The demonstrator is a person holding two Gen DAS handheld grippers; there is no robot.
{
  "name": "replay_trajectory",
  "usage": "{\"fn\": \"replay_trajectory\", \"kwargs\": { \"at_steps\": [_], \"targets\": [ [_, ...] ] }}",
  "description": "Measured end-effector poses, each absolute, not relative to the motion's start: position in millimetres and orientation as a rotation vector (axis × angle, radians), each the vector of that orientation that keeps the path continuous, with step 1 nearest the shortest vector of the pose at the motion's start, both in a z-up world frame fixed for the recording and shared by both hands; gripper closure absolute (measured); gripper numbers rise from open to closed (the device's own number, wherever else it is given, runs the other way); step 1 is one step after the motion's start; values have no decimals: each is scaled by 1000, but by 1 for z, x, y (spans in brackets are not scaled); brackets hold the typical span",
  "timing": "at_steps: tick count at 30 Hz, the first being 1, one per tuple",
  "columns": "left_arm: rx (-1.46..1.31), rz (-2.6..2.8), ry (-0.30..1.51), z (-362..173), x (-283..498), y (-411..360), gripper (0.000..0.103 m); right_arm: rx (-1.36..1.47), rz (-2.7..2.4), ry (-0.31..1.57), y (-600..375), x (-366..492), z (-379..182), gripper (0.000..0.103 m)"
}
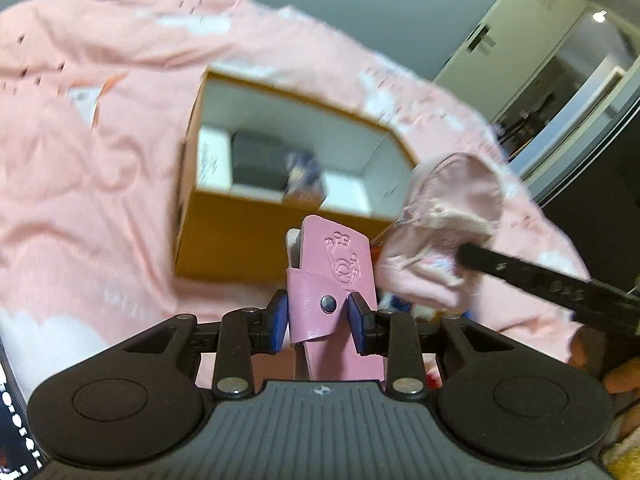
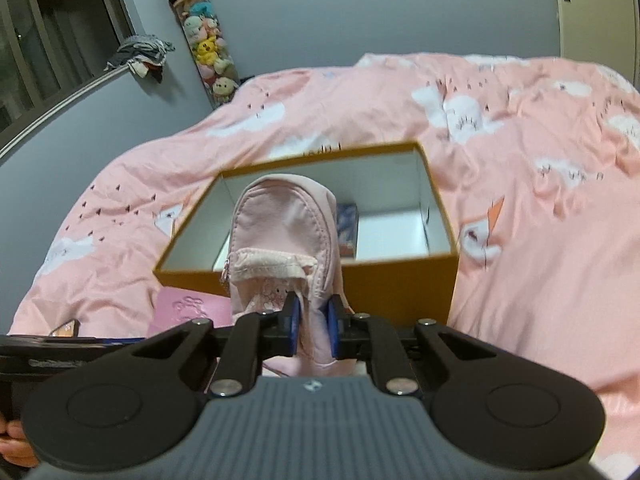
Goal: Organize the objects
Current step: 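Carry the pink pouch and pink bag over the orange box with both tools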
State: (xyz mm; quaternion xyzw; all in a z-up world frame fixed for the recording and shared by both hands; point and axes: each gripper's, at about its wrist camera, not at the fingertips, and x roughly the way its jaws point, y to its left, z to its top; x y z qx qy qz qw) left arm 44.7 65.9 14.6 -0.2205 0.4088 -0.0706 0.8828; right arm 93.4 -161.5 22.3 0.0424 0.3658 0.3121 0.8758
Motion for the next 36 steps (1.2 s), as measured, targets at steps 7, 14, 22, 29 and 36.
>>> {"fn": "replay_trajectory", "kwargs": {
  "at_steps": [7, 14, 22, 29, 36],
  "targets": [
    [-491, -180, 754, 58, 68, 79, 68, 79, 687, 709, -156, 111, 53, 89],
    [-503, -155, 719, 78, 119, 98, 68, 105, 684, 685, -147, 148, 75, 89],
    [-490, -121, 918, 10, 187, 85, 68, 69, 620, 756, -133, 195, 52, 89],
    [-504, -62, 1048, -41, 211, 76, 68, 54, 610, 848, -123, 218, 13, 89],
    [-430, -30, 1208, -64, 218, 66, 68, 49, 616, 912, -113, 231, -10, 89]
  ]
}}
